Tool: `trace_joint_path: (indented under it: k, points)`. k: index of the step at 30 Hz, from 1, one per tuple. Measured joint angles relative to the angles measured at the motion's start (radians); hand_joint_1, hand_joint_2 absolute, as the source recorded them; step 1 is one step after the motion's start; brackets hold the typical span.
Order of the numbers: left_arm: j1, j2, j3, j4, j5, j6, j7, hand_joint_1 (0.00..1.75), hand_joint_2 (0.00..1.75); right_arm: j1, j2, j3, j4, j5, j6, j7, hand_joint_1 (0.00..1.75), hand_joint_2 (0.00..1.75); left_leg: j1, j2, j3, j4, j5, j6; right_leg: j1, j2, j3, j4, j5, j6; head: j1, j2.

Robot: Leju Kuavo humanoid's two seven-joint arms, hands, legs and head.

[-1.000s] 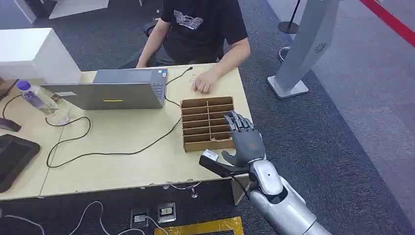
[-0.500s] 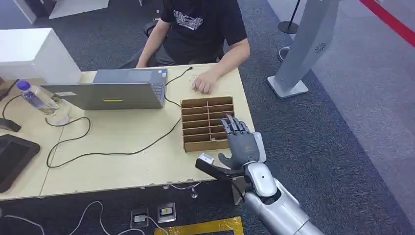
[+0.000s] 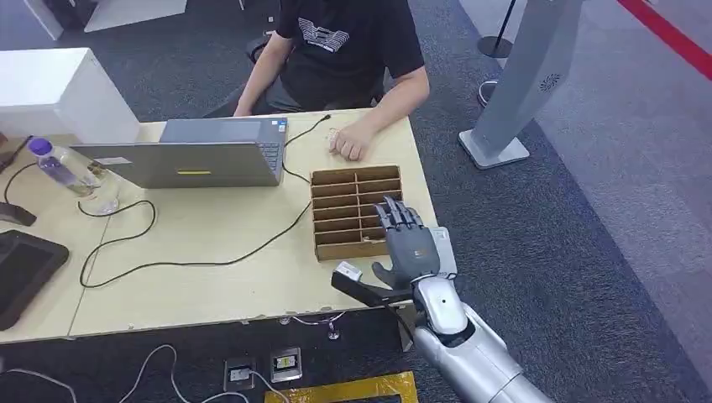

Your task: Pass the card to the sensor for recognition and then transmit it.

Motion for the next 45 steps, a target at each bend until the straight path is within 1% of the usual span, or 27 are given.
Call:
trace_joint_path:
  k: [6,17,21,24,43,44,45]
  points:
    - [0.000,0.000,0.000,0.000,0.001,0.000,0.000,0.00,0.00,-0.004,0.008,-0.001,0.029,0.025,-0.009,0.000,0.00,1.75,0.000,0.000,0.000,0.000,0.000,0.000,0.000,0.000,0.000,0.000,0.000,0.000,0.000,0.000]
    - [0.000,0.000,0.000,0.000,0.001,0.008,0.000,0.00,0.00,-0.012,0.029,-0.008,0.079,0.042,-0.034,-0.043,0.00,1.75,0.000,0.000,0.000,0.000,0.000,0.000,0.000,0.000,0.000,0.000,0.000,0.000,0.000,0.000]
    - [0.000,-0.001,0.000,0.000,0.003,0.014,-0.003,0.00,0.00,-0.035,0.030,-0.011,0.108,0.022,-0.024,-0.121,0.00,1.75,0.000,0.000,0.000,0.000,0.000,0.000,0.000,0.000,0.000,0.000,0.000,0.000,0.000,0.000]
    - [0.000,-0.001,0.000,0.000,0.004,0.015,-0.004,0.00,0.00,-0.046,0.030,-0.017,0.124,0.016,-0.024,-0.137,0.00,1.75,0.000,0.000,0.000,0.000,0.000,0.000,0.000,0.000,0.000,0.000,0.000,0.000,0.000,0.000]
    - [0.000,-0.001,0.000,0.000,0.003,0.015,-0.006,0.00,0.00,-0.059,0.030,-0.017,0.175,0.016,-0.019,-0.142,0.00,1.75,0.000,0.000,0.000,0.000,0.000,0.000,0.000,0.000,0.000,0.000,0.000,0.000,0.000,0.000]
    - [0.000,-0.002,0.000,0.000,0.003,0.016,-0.008,0.00,0.00,-0.061,0.030,-0.017,0.188,0.015,-0.018,-0.149,1.75,1.75,0.000,0.000,0.000,0.000,0.000,0.000,0.000,0.000,0.000,0.000,0.000,0.000,0.000,0.000]
    - [0.000,-0.002,0.000,0.000,0.003,0.016,-0.008,0.00,0.00,-0.062,0.030,-0.017,0.192,0.014,-0.019,-0.151,1.75,1.75,0.000,0.000,0.000,0.000,0.000,0.000,0.000,0.000,0.000,0.000,0.000,0.000,0.000,0.000]
